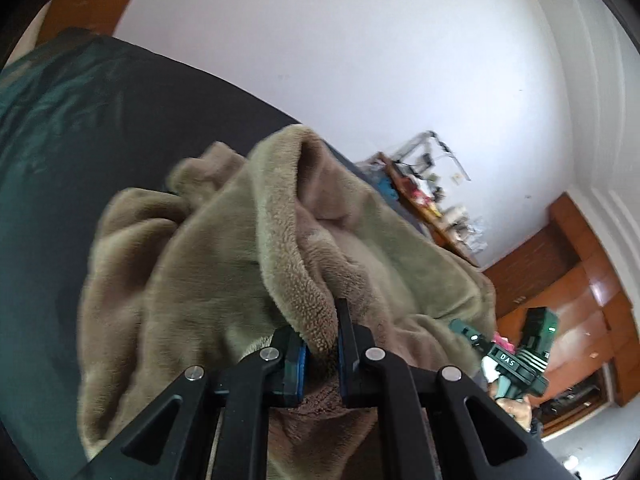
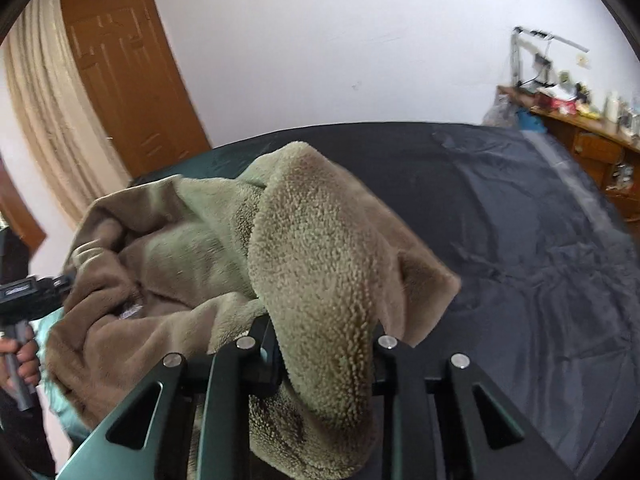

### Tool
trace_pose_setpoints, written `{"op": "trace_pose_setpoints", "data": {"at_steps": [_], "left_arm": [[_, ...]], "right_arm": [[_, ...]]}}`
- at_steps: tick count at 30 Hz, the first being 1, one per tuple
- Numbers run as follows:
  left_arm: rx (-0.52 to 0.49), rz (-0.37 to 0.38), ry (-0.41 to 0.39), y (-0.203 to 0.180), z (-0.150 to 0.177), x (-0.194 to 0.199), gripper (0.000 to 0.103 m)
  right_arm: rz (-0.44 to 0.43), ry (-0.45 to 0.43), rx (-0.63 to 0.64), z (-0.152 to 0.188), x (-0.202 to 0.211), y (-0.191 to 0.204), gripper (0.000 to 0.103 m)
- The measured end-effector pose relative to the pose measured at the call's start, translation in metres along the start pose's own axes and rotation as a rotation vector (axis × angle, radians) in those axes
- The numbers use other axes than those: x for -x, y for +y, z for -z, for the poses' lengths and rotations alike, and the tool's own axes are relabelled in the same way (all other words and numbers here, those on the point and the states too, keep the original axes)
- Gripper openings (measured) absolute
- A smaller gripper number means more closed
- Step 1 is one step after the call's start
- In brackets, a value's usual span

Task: Fold clothes
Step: 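Raise both grippers high holding the blanket edges to shake it out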

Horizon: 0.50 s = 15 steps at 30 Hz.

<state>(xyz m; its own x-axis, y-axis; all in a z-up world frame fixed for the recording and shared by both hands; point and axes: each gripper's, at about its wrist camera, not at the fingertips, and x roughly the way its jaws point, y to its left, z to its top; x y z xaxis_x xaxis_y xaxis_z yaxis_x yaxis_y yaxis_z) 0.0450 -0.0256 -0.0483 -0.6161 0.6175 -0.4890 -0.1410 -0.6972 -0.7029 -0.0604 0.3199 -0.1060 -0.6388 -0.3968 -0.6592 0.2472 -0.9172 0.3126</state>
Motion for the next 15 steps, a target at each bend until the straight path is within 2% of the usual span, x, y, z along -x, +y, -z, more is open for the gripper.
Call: {"op": "trace_pose_setpoints", "data": {"at_steps": [3, 5, 7, 10, 12, 14, 15], "left_arm": [[0.015, 0.112, -0.021, -0.010, -0.003, 0.004, 0.007], [0.021, 0.178, -0.075, -0.020, -0.014, 0.017, 0.007], [0.006, 0.195, -0.138, -0.028, -0.018, 0.035, 0.007], [-0.016, 0.216, -0.241, -0.040, -0.017, 0.066, 0.007], [-0.032, 0.229, -0.309, -0.047, -0.016, 0.087, 0.007], [-0.047, 0.243, -0.377, -0.055, -0.015, 0.108, 0.007], [-0.055, 0.250, -0.411, -0.058, -0.015, 0.118, 0.007]], "right_arm": [[-0.302, 0.019, -0.186, 0.004, 0.004, -0.021, 0.022], [-0.515, -0.019, -0.317, 0.002, 0.013, -0.036, 0.021], [-0.674, -0.103, -0.401, -0.005, 0.030, -0.048, 0.020], [-0.829, -0.273, -0.460, -0.023, 0.072, -0.061, 0.020], [-0.893, -0.401, -0.468, -0.036, 0.106, -0.067, 0.020], [-0.907, -0.539, -0.433, -0.046, 0.145, -0.070, 0.020], [-0.875, -0.592, -0.412, -0.046, 0.159, -0.066, 0.020]]}}
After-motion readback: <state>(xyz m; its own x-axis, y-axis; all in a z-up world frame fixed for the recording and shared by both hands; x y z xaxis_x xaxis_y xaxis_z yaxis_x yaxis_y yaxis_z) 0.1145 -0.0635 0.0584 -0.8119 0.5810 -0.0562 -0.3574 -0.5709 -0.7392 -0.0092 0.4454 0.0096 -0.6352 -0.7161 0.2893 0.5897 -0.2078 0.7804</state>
